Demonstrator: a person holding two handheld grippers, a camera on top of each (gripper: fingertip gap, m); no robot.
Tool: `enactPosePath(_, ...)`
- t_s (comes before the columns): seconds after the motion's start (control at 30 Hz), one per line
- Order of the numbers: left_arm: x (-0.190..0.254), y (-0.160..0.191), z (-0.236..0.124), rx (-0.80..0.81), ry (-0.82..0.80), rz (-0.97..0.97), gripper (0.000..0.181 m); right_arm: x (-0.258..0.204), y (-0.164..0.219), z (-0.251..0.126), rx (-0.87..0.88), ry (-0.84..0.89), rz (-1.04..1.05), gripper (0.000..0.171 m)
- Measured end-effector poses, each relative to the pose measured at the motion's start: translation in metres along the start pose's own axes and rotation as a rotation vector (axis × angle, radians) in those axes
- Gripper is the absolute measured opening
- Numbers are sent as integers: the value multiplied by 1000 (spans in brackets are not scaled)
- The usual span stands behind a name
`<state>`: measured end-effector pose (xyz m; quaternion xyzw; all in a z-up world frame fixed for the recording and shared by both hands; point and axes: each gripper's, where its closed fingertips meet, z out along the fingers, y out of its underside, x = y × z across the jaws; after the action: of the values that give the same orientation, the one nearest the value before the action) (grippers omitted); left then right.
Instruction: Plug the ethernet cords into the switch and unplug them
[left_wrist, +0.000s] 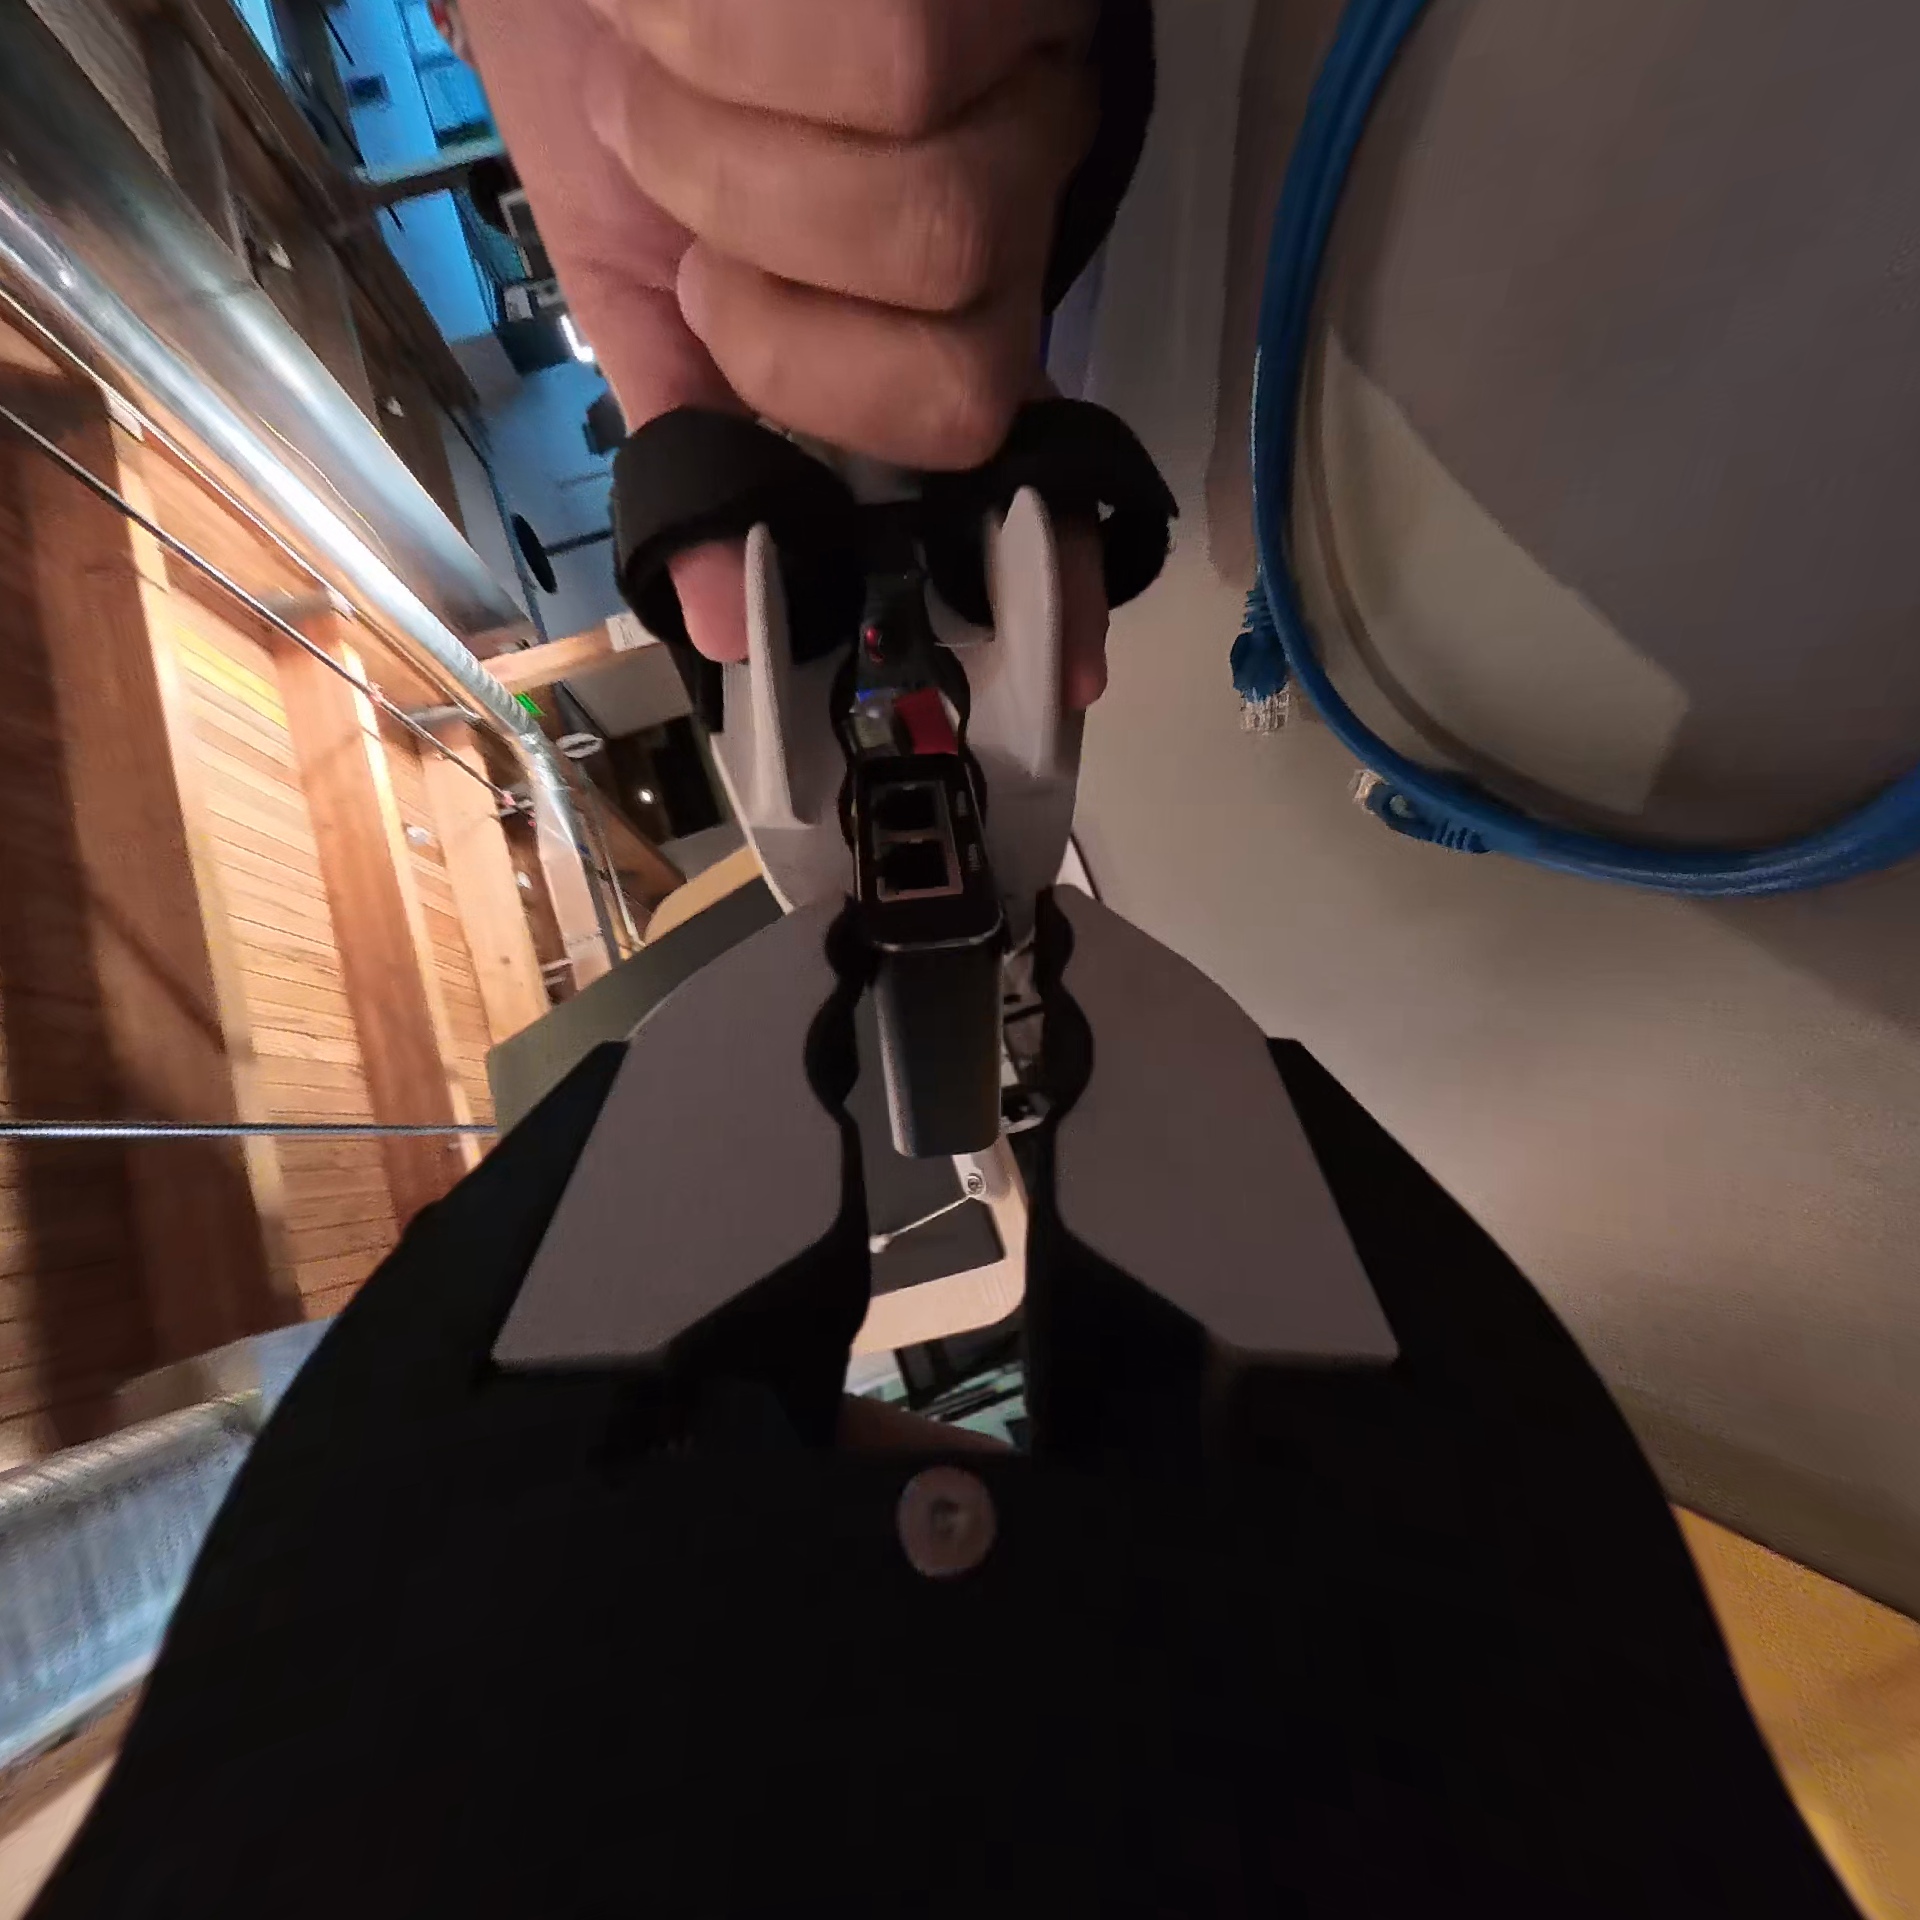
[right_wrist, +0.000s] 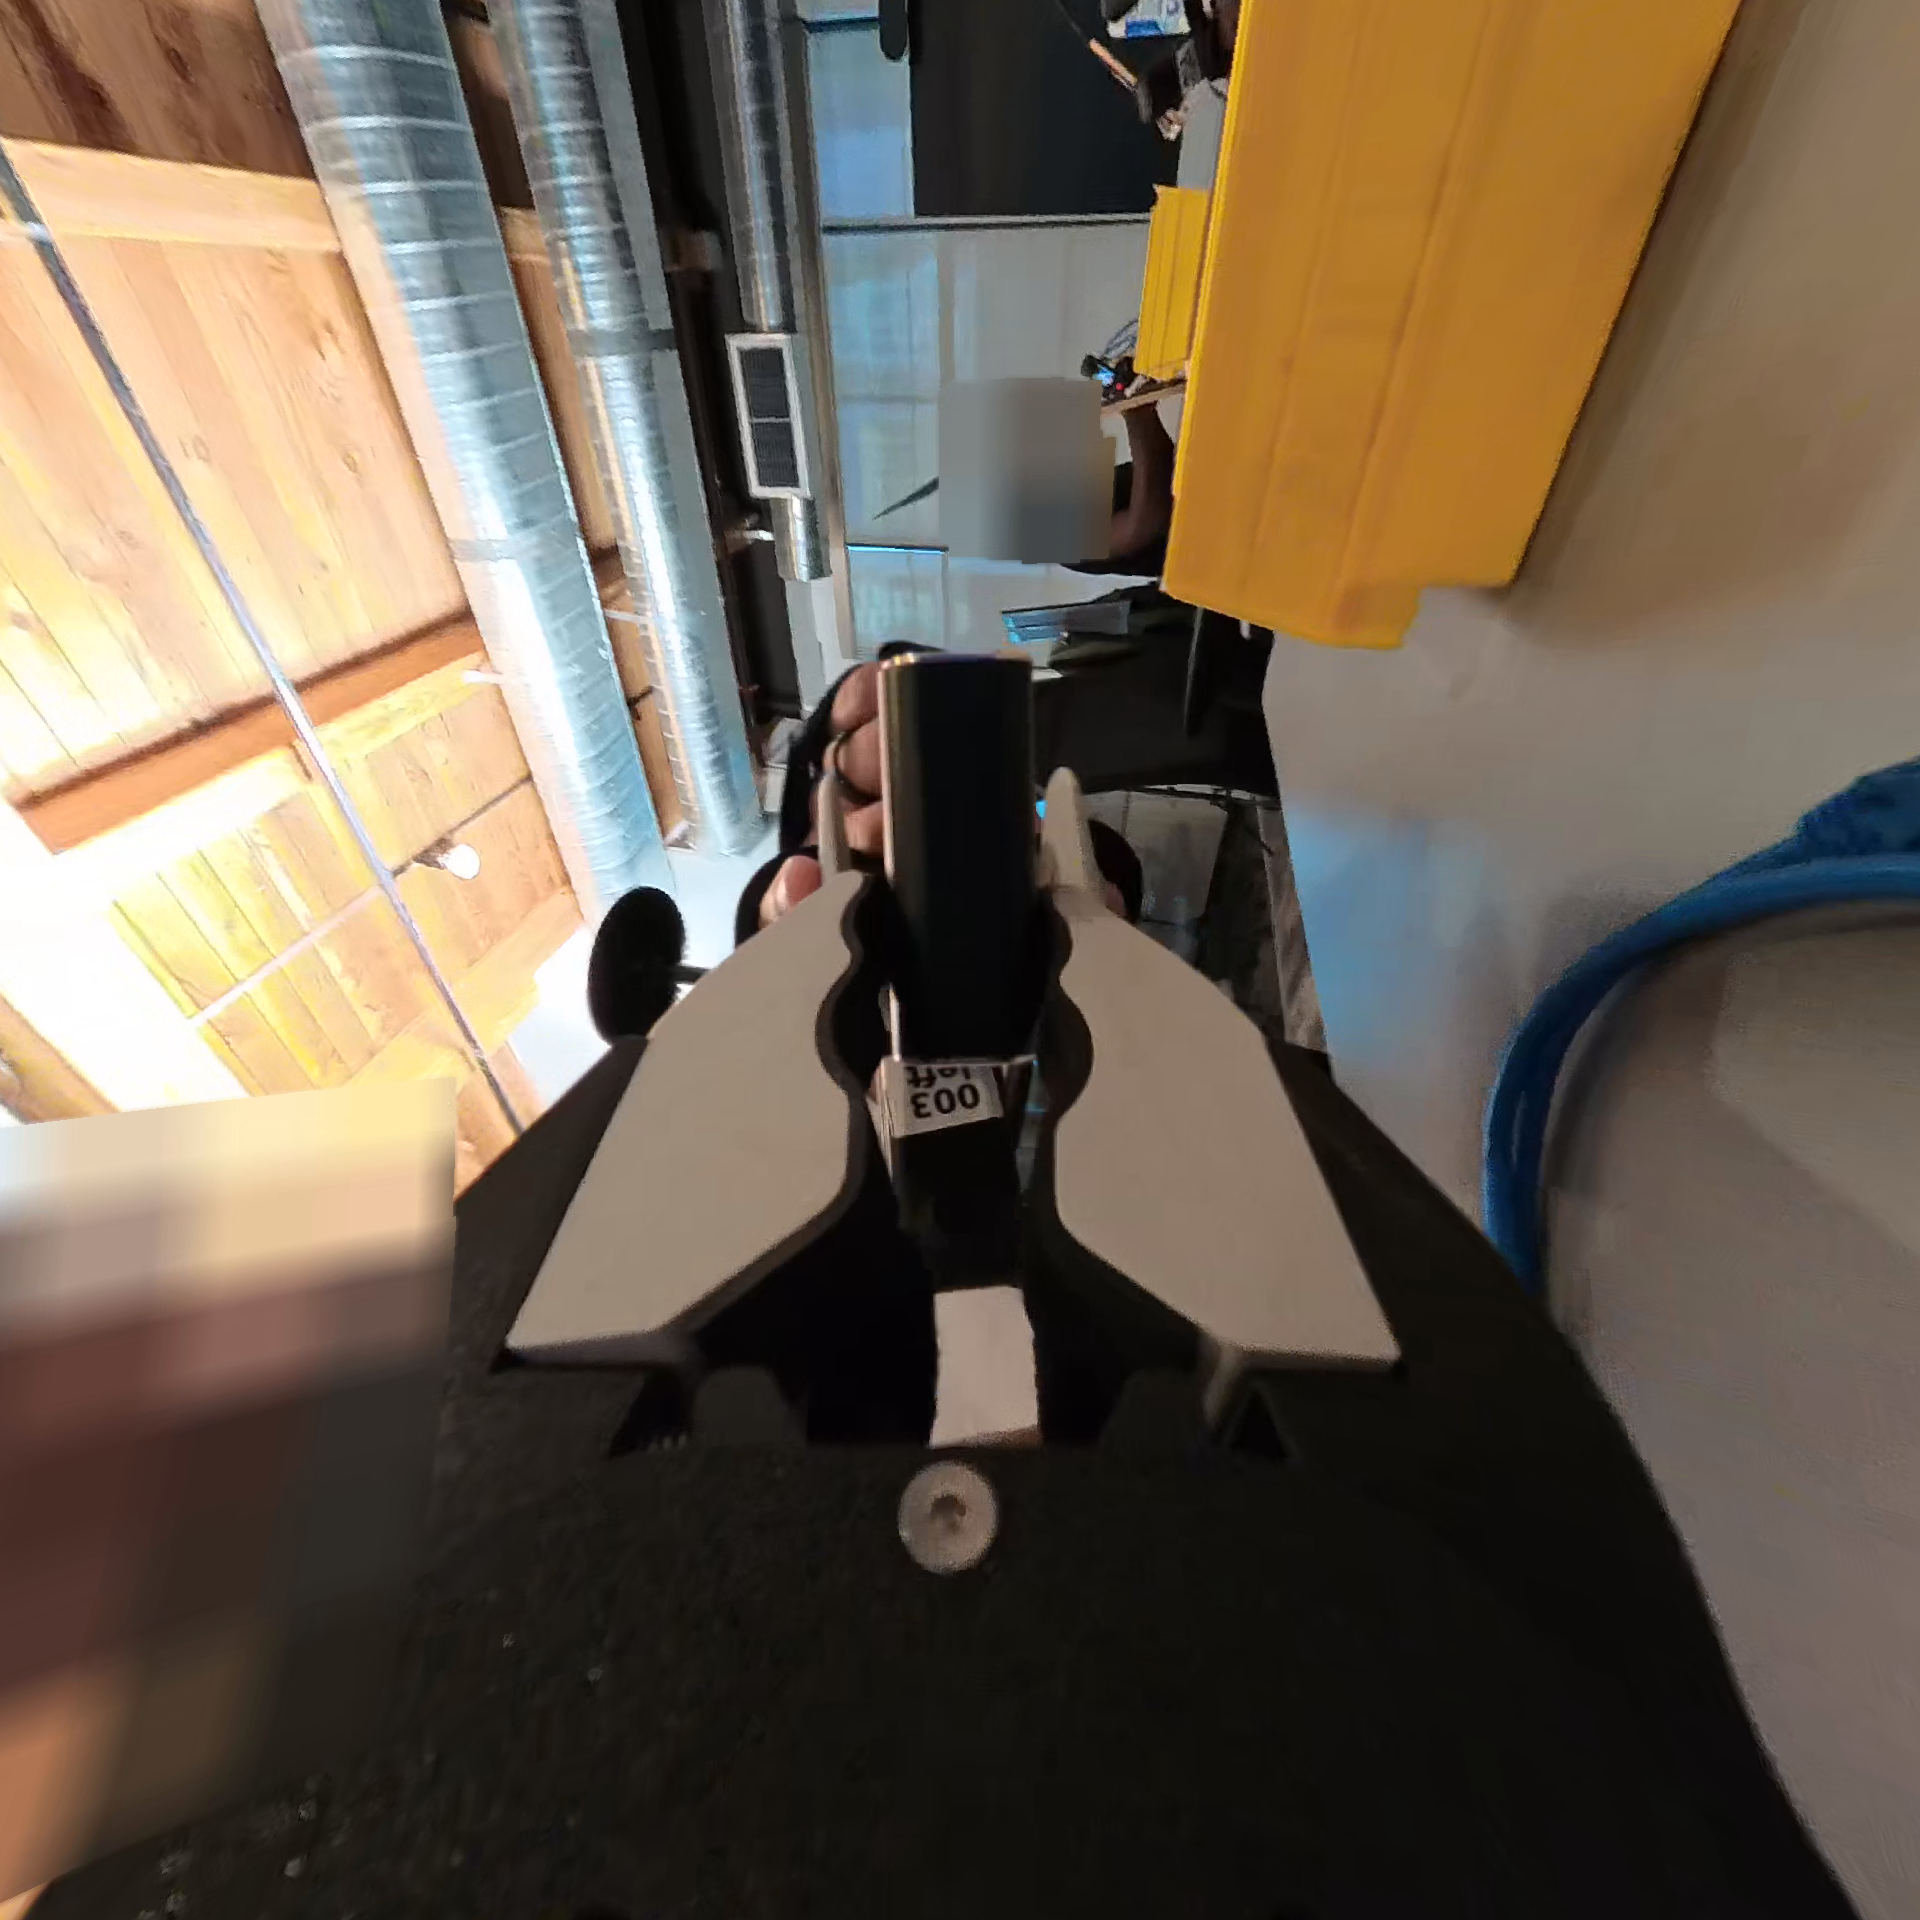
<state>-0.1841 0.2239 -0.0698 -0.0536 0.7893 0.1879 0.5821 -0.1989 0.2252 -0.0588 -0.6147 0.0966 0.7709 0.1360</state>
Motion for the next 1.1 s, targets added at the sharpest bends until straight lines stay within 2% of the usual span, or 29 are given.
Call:
enactPosePath(0.13, -2, 8, 3, -58, -46, -90, 26, -3, -8, -3, 13, 3, -58, 29)
enactPosePath(0.23, -3, 14, 5, -92, -33, -326, 25, -10, -23, -17, 100, 24, -178, 41)
enactPosePath(0.27, -3, 18, 7, -109, -33, -425, 25, -12, -26, -22, 116, 57, -253, 40)
enactPosePath(0.4, 15, 31, 19, -172, -10, -746, 25, -16, -22, -35, 152, 256, -590, 40)
enactPosePath(0.5, 23, 43, 38, -223, -45, -836, 25, -8, -8, -43, 131, 457, -856, 38)
enactPosePath(0.6, 20, 56, 65, -207, -89, -938, 25, 8, 2, -64, 122, 675, -1081, 38)
enactPosePath(0.73, 20, 72, 100, -159, -136, -1000, 25, 27, 0, -101, 185, 918, -1211, 39)
enactPosePath(0.83, 31, 71, 118, -115, -129, -1052, 25, 47, -12, -124, 206, 1113, -1216, 38)
enactPosePath(0.9, 40, 65, 122, -94, -110, -1011, 25, 58, -26, -131, 187, 1213, -1226, 32)
enactPosePath(1.1, 26, 54, 117, -27, -123, -945, 25, 89, -46, -115, -65, 1275, -1248, 26)
